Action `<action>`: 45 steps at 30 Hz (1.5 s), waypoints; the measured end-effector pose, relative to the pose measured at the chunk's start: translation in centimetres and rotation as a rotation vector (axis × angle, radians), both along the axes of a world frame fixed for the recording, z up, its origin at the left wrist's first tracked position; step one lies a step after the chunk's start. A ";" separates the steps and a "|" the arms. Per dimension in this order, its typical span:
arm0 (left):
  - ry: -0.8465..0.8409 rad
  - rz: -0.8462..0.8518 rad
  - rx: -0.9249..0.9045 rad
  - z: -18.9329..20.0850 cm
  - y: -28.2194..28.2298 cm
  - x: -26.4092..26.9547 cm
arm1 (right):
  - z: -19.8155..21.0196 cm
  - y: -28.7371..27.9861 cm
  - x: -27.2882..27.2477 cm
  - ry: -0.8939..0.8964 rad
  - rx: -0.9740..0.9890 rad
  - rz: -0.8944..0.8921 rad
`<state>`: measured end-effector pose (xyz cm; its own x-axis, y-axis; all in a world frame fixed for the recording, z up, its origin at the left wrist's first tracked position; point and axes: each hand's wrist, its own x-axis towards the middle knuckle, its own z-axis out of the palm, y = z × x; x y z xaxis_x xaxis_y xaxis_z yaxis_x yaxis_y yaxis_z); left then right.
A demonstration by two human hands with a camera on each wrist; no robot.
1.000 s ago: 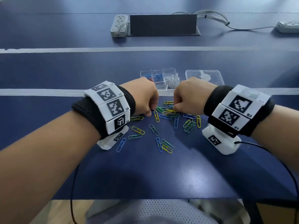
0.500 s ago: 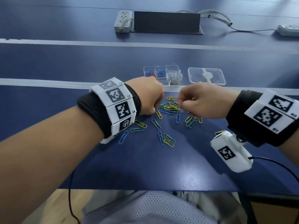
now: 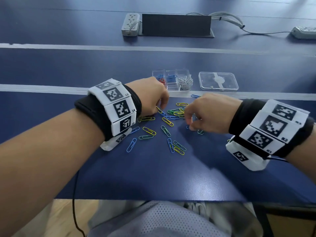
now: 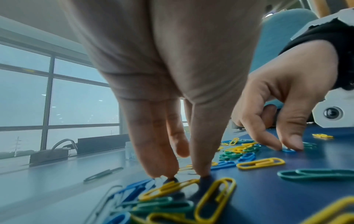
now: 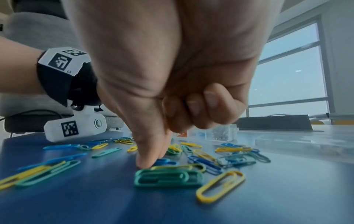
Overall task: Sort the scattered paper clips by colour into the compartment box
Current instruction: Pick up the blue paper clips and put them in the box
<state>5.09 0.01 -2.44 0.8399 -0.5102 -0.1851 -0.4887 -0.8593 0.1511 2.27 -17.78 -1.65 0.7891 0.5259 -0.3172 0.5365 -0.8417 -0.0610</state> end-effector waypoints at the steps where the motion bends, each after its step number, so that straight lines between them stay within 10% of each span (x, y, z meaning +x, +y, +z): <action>1: 0.005 -0.008 0.010 0.0 0.0 0.0 | 0.0 -0.1 0.0 -0.001 -0.023 0.017; 24: 0.078 -0.088 0.165 0.0 -1.7 0.4 | -0.8 1.7 0.4 -0.031 0.079 0.031; 39: 0.265 0.272 -0.485 1.3 1.3 0.2 | -0.3 3.8 0.6 -0.070 -0.093 0.126; 45: 0.376 0.341 -0.469 1.1 2.2 0.0 | -0.9 3.5 0.3 0.007 -0.050 0.054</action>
<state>5.12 2.22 -1.37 0.8896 -0.3263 -0.3195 -0.0444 -0.7582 0.6505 2.60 -14.26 -2.51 0.7576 0.5511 -0.3498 0.5811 -0.8135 -0.0231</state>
